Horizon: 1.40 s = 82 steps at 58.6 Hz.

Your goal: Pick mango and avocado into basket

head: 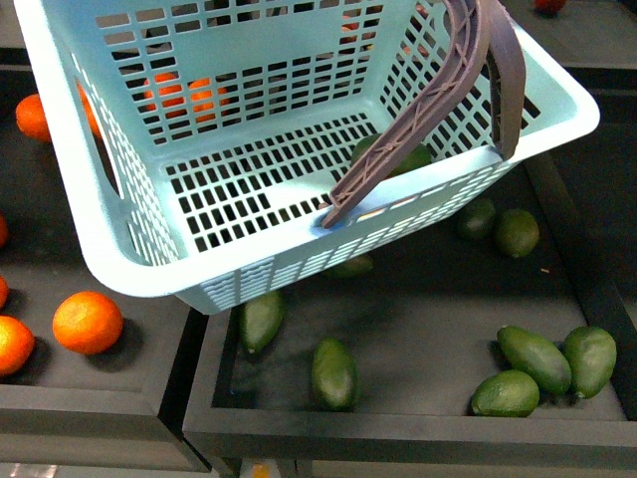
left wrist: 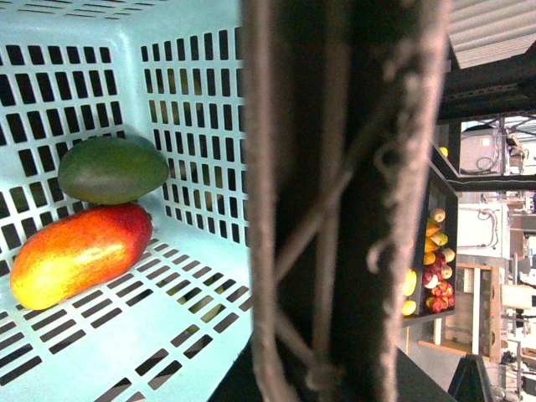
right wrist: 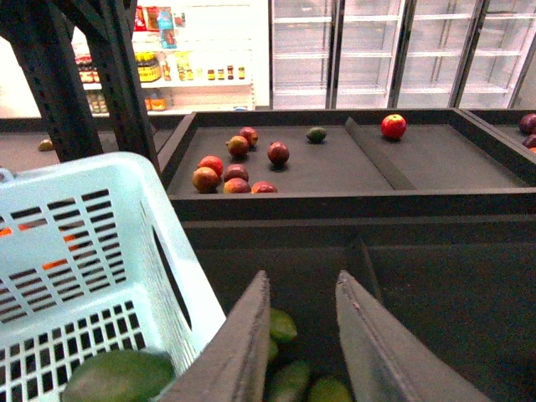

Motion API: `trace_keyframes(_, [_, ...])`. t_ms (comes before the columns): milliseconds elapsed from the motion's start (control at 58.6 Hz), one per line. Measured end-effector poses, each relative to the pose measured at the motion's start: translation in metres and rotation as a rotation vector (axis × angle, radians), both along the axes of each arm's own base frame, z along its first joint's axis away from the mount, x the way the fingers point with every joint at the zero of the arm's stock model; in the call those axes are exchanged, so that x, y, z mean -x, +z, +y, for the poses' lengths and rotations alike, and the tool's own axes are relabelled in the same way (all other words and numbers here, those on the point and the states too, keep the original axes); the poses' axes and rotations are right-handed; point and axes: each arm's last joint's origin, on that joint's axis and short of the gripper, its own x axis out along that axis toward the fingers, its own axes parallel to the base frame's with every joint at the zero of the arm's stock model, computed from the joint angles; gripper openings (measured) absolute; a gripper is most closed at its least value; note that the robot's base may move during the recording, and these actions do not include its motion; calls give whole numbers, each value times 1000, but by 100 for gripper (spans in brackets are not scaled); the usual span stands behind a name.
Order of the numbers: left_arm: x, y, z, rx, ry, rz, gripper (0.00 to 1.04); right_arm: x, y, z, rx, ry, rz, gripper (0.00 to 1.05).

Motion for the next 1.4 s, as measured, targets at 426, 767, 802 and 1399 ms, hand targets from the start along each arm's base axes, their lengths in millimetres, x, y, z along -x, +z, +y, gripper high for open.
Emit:
trace_keyframes(426, [0, 0, 0, -2, 3, -1, 6, 78, -18, -19, 11, -4, 13, 2])
trace_keyframes(767, [0, 0, 0, -4, 3, -2, 6, 112, -26, -19, 11, -3, 16, 2])
trace_keyframes(802, [0, 0, 0, -4, 4, -2, 6, 115, -27, -19, 11, -3, 16, 2])
trace_keyframes(1399, [0, 0, 0, -1, 1, -1, 6, 148, -21, -19, 11, -1, -1, 2])
